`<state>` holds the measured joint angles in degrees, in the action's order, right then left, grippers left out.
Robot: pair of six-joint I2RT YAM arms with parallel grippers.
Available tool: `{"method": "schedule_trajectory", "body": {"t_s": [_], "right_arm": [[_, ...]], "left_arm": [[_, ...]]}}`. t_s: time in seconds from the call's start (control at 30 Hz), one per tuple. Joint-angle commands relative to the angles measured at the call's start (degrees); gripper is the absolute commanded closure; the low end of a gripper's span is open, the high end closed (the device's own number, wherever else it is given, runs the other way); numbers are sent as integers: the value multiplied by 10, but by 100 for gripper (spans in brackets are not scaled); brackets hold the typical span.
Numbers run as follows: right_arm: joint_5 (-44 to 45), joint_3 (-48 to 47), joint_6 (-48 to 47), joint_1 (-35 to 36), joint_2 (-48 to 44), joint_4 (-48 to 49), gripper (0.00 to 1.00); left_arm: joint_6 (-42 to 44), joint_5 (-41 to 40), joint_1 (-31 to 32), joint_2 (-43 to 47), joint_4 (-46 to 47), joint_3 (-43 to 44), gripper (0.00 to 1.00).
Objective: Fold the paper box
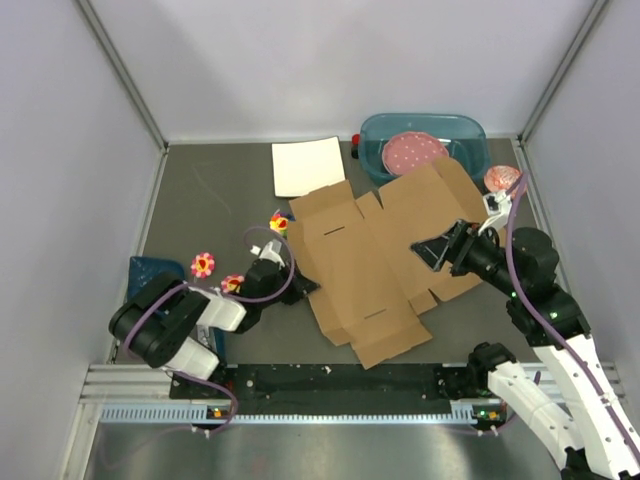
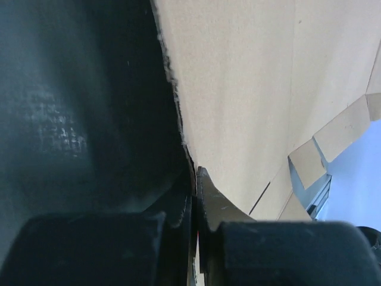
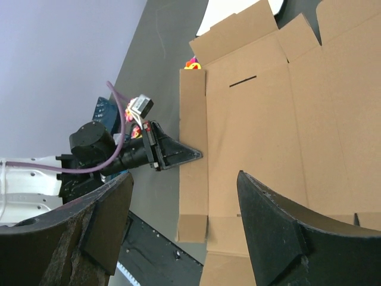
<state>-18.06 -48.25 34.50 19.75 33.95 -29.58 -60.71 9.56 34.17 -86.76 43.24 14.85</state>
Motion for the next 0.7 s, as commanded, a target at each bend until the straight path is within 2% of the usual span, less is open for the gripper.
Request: {"method": "schedule_trajectory", "body": {"t_s": [0.0,0.07,0.13,0.17,0.23,0.27,0.3,0.33,0.4,0.43,0.5,0.53,0.67], "right_arm": [[10,-6,-8,6,-1,21,29],[12,-9,-9,6,-2,18,29],[11,-17,-14,6,-4,17,29],[9,-19,-17,6,-5,15,29],[12,-31,-34,5,-6,10,29],[13,-34,-39,5,-8,7,29],[13,-41,-50,5,-10,7,29],[12,-46,-55,6,-11,6,28],[8,-60,-64,6,-13,7,29],[0,-66,-68,6,-14,8,28],[-13,-87,-73,6,-13,8,29],[-28,-95,-74,6,-12,9,29],[-72,-135,-94,34,-10,10,29]], "left_arm": [[69,-7,0,67,-80,12,100],[105,-18,0,119,-189,48,100],[179,-37,-1,199,-270,89,100],[203,-45,-1,238,-354,143,100],[295,-16,-14,261,-429,209,100],[326,10,-28,261,-507,287,100],[379,28,-32,257,-555,331,100],[403,45,-34,250,-591,414,100],[465,80,-43,215,-686,494,100],[483,118,-48,197,-714,573,100],[519,160,-67,137,-805,651,100],[526,193,-70,115,-836,723,100],[554,296,-78,49,-902,828,100]]}}
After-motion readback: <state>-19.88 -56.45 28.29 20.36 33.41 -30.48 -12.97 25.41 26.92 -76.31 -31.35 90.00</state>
